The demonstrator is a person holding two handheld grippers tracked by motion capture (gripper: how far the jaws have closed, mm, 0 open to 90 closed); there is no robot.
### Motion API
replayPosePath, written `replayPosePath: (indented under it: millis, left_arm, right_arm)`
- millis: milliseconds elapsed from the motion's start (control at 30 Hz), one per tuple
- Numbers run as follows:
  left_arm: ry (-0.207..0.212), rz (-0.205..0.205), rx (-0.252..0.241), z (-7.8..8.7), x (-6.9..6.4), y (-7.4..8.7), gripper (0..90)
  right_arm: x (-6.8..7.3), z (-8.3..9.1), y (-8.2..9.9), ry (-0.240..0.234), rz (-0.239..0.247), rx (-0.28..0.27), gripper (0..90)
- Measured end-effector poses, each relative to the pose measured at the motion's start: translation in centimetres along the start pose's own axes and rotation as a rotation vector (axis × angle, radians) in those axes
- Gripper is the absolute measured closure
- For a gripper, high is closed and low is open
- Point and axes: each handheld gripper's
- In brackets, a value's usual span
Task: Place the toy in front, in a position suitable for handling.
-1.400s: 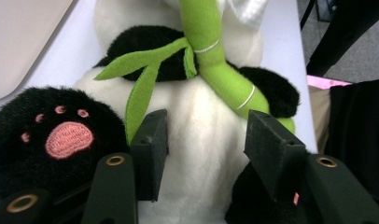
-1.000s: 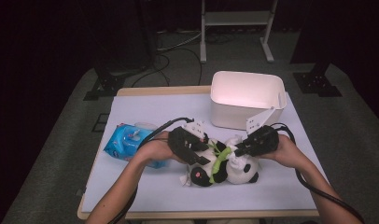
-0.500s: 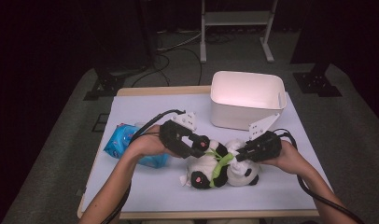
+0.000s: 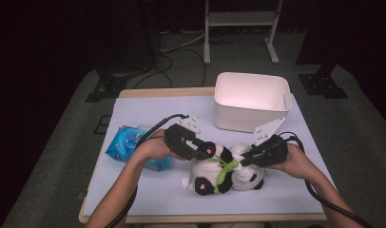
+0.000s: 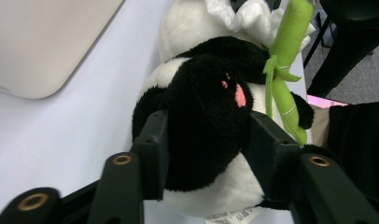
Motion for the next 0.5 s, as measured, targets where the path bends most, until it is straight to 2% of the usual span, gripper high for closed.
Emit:
replayPosePath:
  millis: [167,200,333,500]
  left_arm:
    - [0.002,-0.007,-0.003,0.0,-0.1,0.0,56.0]
    - [0.001,-0.007,0.0,-0.1,-0.2,0.0,56.1]
    - [-0.009,0.001,-0.005,-0.2,-0.3,0.2,55.9]
    - [-0.007,0.009,-0.023,0.0,0.0,0.7,56.0]
  right_arm:
    - [-0.3,0.0,-1.2,0.001,0.013,-0.002,79.5]
    - [-0.3,-0.5,-2.0,-0.003,0.03,0.014,79.4]
    - [-0.5,-1.6,-3.3,-0.016,0.043,0.02,79.4]
    - [-0.9,-1.8,-3.6,-0.019,0.033,0.026,79.4]
Point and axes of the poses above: each handheld gripper's, and its own axes: z roughly backward along the jaws, y roughly out of its underside, x roughly to its left, and after that the axes turned 11 degrees about y, right-handed
